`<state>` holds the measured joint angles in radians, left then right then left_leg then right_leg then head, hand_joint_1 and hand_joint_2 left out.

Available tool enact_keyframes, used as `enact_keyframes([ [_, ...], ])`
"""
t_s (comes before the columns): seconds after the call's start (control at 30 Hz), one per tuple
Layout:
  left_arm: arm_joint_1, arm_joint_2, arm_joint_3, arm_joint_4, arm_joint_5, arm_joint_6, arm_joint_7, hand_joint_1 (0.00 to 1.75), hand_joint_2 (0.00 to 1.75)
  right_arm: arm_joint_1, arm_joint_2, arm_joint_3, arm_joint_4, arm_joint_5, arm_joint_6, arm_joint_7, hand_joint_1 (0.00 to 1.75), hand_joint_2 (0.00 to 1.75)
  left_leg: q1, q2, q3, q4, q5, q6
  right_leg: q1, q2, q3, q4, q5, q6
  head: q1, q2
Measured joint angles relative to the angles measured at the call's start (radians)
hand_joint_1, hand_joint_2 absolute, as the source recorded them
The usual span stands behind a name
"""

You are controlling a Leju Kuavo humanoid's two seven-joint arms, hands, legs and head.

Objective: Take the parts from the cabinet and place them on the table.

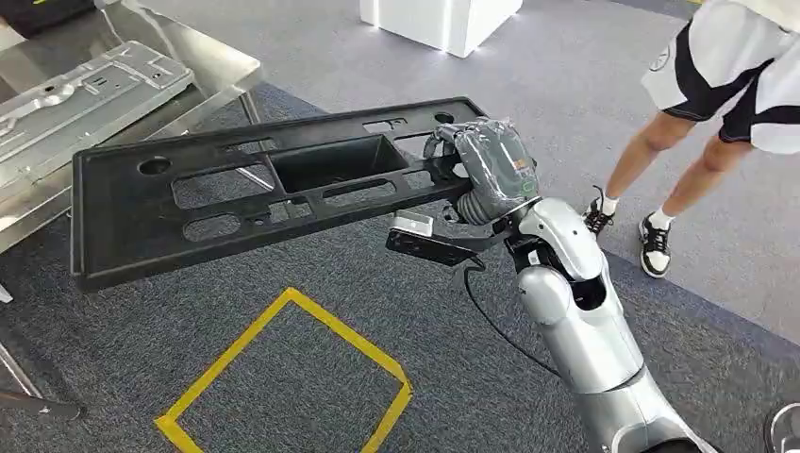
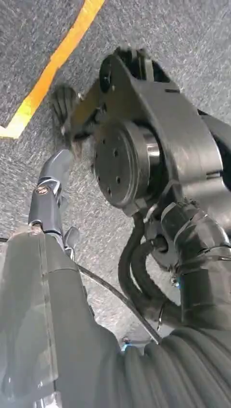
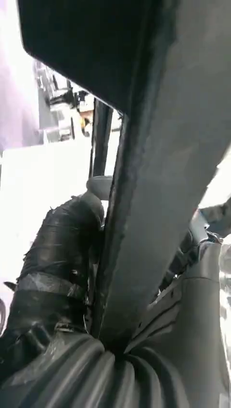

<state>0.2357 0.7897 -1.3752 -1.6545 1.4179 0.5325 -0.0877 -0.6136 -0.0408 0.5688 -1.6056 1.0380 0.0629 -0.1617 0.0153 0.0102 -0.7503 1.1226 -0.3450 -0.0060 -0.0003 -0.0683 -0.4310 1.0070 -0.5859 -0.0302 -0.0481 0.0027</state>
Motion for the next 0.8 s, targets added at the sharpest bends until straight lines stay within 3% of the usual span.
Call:
enact_keyframes([
  [0.03,-0.001,0.002,-0.002,0.000,0.000,0.000,0.000,0.00,1.75,0.001,0.000,0.000,0.000,0.000,0.000,0.000,1.75,1.75,-0.011,0.039,0.024,-0.046,0.012,0.011,-0.001,-0.010,0.012,-0.007,-0.017,0.004,0.002,0.000],
  [0.07,-0.004,0.003,-0.007,0.000,0.000,0.000,-0.001,0.00,1.75,-0.002,-0.002,-0.001,0.001,0.000,0.000,0.000,1.75,1.75,-0.032,0.065,0.034,-0.039,-0.004,0.021,0.010,-0.020,0.021,-0.013,-0.025,0.013,0.000,0.000],
  [0.1,-0.008,0.007,-0.009,-0.004,0.000,0.000,-0.003,0.00,1.75,-0.002,-0.002,-0.001,0.000,-0.001,0.002,0.000,1.75,1.75,-0.031,0.057,0.046,-0.074,-0.031,0.036,0.007,-0.027,0.027,-0.023,-0.029,0.020,0.001,0.000],
  [0.13,-0.008,0.008,-0.012,-0.004,0.000,0.000,-0.002,0.00,1.75,-0.001,-0.002,-0.001,0.000,0.000,0.002,0.000,1.75,1.75,-0.037,0.048,0.048,-0.075,-0.036,0.039,0.006,-0.039,0.044,-0.036,-0.031,0.024,0.000,0.000],
  [0.2,-0.009,0.009,-0.018,-0.004,0.001,-0.001,-0.003,0.00,1.75,-0.002,-0.002,-0.002,-0.001,0.000,0.002,0.003,1.75,1.75,-0.033,0.019,0.075,-0.090,-0.054,0.053,0.003,-0.038,0.047,0.015,-0.005,0.040,0.000,0.000],
  [0.27,-0.011,0.011,-0.023,-0.004,0.007,-0.005,-0.007,0.00,1.75,-0.002,-0.005,-0.002,0.001,-0.001,0.002,0.003,1.75,1.75,-0.028,0.000,0.112,-0.106,-0.070,0.064,-0.007,0.046,-0.068,0.183,0.059,0.038,0.002,0.000],
  [0.3,-0.015,0.011,-0.023,-0.004,0.007,-0.006,-0.008,0.00,1.75,0.000,-0.006,-0.003,0.001,-0.001,0.002,0.003,1.75,1.75,-0.026,-0.011,0.128,-0.110,-0.082,0.068,-0.008,0.063,-0.142,0.269,0.049,0.040,0.003,0.000],
  [0.33,-0.017,0.011,-0.023,-0.004,0.008,-0.007,-0.011,0.00,1.75,0.004,-0.009,-0.004,0.001,-0.001,0.002,0.003,1.75,1.75,-0.024,-0.026,0.146,-0.112,-0.095,0.069,-0.010,0.067,-0.200,0.316,0.005,0.041,0.003,0.000],
  [0.37,-0.020,0.011,-0.025,-0.004,0.013,-0.010,-0.016,0.00,1.75,0.006,-0.011,-0.005,0.001,-0.001,0.002,0.003,1.75,1.75,-0.022,-0.042,0.166,-0.113,-0.111,0.067,-0.012,0.068,-0.249,0.337,-0.058,0.044,0.003,0.000],
  [0.4,-0.024,0.011,-0.030,-0.004,0.018,-0.011,-0.019,0.00,1.75,0.007,-0.012,-0.005,0.003,0.000,0.002,0.003,1.75,1.75,-0.020,-0.056,0.188,-0.113,-0.126,0.066,-0.012,0.068,-0.279,0.333,-0.109,0.048,0.003,0.000],
  [0.43,-0.026,0.011,-0.035,-0.004,0.018,-0.013,-0.019,0.00,1.75,0.007,-0.014,-0.005,0.004,-0.001,0.002,0.003,1.75,1.75,-0.018,-0.072,0.215,-0.112,-0.145,0.064,-0.014,0.068,-0.304,0.310,-0.143,0.053,0.003,0.000],
  [0.47,-0.026,0.011,-0.039,-0.004,0.019,-0.013,-0.020,0.00,1.75,0.007,-0.014,-0.005,0.004,-0.001,0.002,0.003,1.75,1.75,-0.015,-0.086,0.243,-0.112,-0.166,0.060,-0.015,0.069,-0.317,0.267,-0.140,0.058,0.003,0.000],
  [0.5,-0.027,0.011,-0.041,-0.004,0.019,-0.014,-0.020,0.00,1.75,0.006,-0.014,-0.005,0.004,-0.001,0.002,0.003,1.75,1.75,-0.012,-0.099,0.274,-0.112,-0.189,0.054,-0.016,0.076,-0.320,0.202,-0.076,0.060,0.003,0.000],
  [0.57,-0.034,0.014,-0.047,-0.004,0.019,-0.014,-0.021,0.00,1.75,0.006,-0.024,-0.005,0.010,-0.001,0.002,0.003,1.75,1.75,-0.011,-0.121,0.307,-0.098,-0.230,0.045,-0.026,0.129,-0.334,0.053,0.207,0.065,0.004,0.000],
  [0.6,-0.033,0.014,-0.048,-0.004,0.021,-0.014,-0.021,0.00,1.75,0.006,-0.024,-0.005,0.011,-0.001,0.004,0.002,1.75,1.75,-0.010,-0.140,0.303,-0.104,-0.243,0.038,-0.021,0.126,-0.323,0.062,0.228,0.053,0.003,0.000],
  [0.63,-0.033,0.015,-0.048,-0.004,0.021,-0.015,-0.021,0.00,1.75,0.007,-0.022,-0.005,0.008,-0.002,0.004,0.002,1.75,1.75,-0.009,-0.146,0.314,-0.119,-0.261,0.032,-0.016,0.121,-0.313,0.066,0.228,0.047,0.004,0.000],
  [0.67,-0.030,0.016,-0.048,-0.004,0.022,-0.015,-0.023,0.00,1.75,0.003,-0.021,-0.005,0.008,-0.002,0.004,0.002,1.75,1.75,-0.006,-0.146,0.325,-0.103,-0.241,0.027,-0.018,0.107,-0.301,0.057,0.215,0.036,0.004,0.000],
  [0.7,-0.032,0.017,-0.051,-0.004,0.029,-0.016,-0.028,0.00,1.75,-0.002,-0.021,-0.005,0.007,-0.001,0.004,0.003,1.75,1.75,-0.005,-0.147,0.316,-0.086,-0.228,0.027,-0.016,0.097,-0.283,0.054,0.214,0.025,0.004,0.000],
  [0.73,-0.038,0.017,-0.059,-0.003,0.039,-0.016,-0.035,0.00,1.75,-0.003,-0.019,-0.005,0.006,0.000,0.004,0.003,1.75,1.75,-0.006,-0.108,0.293,-0.021,-0.204,0.023,-0.015,0.092,-0.262,0.046,0.203,0.015,0.003,0.000],
  [0.77,-0.045,0.019,-0.067,-0.003,0.045,-0.017,-0.043,0.00,1.75,-0.003,-0.019,-0.005,0.007,0.000,0.005,0.003,1.75,1.75,-0.007,-0.060,0.247,0.057,-0.166,0.017,-0.013,0.079,-0.243,0.040,0.188,0.007,0.003,0.000],
  [0.8,-0.054,0.019,-0.075,-0.003,0.054,-0.017,-0.049,0.00,1.75,-0.003,-0.019,-0.005,0.007,-0.001,0.006,0.003,1.75,1.75,-0.007,-0.035,0.195,0.127,-0.164,0.012,-0.011,0.070,-0.223,0.034,0.175,0.003,0.003,0.000],
])
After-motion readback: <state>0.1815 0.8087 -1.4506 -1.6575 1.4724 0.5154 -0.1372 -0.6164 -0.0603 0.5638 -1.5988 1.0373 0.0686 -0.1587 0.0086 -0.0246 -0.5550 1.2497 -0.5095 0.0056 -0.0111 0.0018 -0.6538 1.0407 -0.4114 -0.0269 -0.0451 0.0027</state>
